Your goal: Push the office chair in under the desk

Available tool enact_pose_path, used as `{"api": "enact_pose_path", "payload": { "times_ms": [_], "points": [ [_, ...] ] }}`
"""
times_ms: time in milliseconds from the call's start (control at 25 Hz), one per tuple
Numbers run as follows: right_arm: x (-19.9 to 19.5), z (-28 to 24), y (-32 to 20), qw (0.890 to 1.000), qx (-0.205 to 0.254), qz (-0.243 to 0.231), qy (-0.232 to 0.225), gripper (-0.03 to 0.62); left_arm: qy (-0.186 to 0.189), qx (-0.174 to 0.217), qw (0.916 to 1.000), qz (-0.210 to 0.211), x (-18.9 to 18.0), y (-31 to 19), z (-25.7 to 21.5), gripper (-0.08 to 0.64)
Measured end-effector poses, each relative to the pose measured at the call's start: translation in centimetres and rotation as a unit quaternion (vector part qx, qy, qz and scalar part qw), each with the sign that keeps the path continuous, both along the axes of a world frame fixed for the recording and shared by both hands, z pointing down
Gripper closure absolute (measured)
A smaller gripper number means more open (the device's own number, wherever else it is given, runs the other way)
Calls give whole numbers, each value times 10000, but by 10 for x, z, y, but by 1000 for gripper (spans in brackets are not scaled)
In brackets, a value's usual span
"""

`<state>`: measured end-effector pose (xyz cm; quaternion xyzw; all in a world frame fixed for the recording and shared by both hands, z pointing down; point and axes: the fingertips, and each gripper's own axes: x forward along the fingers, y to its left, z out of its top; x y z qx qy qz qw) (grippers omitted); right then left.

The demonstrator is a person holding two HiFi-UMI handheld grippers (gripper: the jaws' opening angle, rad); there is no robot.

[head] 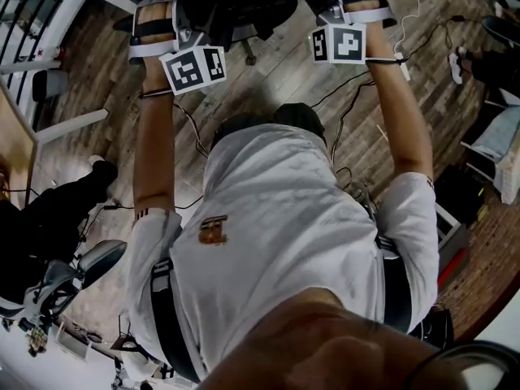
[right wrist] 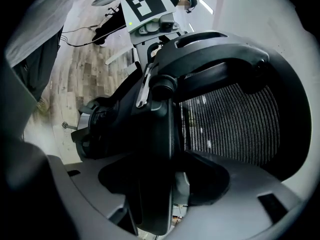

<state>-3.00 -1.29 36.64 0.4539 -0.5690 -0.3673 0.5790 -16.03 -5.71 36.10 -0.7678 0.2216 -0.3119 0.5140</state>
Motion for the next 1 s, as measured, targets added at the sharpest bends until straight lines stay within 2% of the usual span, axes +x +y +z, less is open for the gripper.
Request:
{"api": "enact_pose_path", "payload": {
  "times_ms": [200,360,1000],
  "points": [
    [2,18,-55,10000,-60,53,2,330,53,-73,9999,-52,1,-51,17,225],
    [7,8,-89,10000,-64,39,33,330,47,-86,9998,-164,4,-82,9,225],
    [90,4,-222,9981,-15,-621,10,330,48,-103,9965,-832,84,-197,5,224]
  ]
}}
